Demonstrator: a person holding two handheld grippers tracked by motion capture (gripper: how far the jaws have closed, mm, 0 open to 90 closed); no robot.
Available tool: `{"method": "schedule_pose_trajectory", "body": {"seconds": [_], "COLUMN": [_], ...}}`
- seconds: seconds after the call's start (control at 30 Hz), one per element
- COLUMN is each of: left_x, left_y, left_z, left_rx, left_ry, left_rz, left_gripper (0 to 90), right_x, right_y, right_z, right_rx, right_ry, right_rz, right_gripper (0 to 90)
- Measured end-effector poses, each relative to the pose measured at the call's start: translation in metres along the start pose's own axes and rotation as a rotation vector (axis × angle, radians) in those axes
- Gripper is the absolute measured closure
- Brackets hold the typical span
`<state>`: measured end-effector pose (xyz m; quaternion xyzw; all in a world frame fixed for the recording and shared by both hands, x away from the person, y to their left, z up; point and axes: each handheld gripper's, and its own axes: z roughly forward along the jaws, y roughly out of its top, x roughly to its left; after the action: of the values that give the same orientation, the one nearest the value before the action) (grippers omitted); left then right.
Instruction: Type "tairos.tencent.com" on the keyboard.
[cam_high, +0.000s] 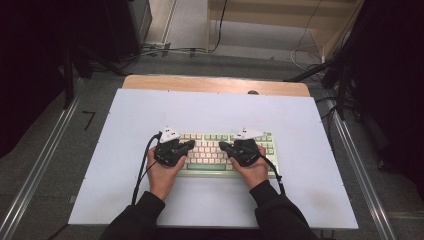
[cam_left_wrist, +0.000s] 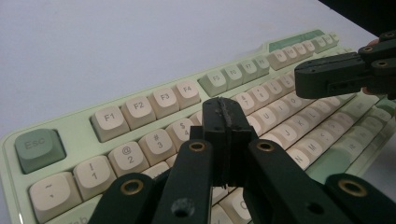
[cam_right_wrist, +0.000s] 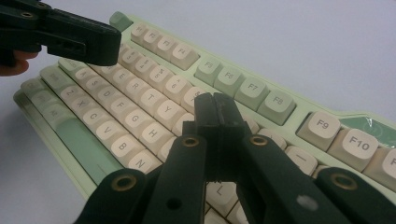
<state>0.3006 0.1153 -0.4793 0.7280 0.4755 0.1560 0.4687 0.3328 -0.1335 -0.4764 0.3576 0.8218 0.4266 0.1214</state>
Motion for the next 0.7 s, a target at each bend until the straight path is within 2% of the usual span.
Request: {"method": "schedule_pose_trajectory", "body": {"seconds": [0.7], "left_x": [0.007], "left_y": [-0.009], "left_z": [-0.011], "left_rx": [-0.001], "left_ry": [0.002], "left_rz": [-0.008], "left_gripper": [90.0], "right_x": [0.001], "right_y": [0.0], "right_z": [-0.001], "right_rx": [-0.001], "right_ry": [-0.002], "right_rz": [0.0], "right_gripper": [88.2]}}
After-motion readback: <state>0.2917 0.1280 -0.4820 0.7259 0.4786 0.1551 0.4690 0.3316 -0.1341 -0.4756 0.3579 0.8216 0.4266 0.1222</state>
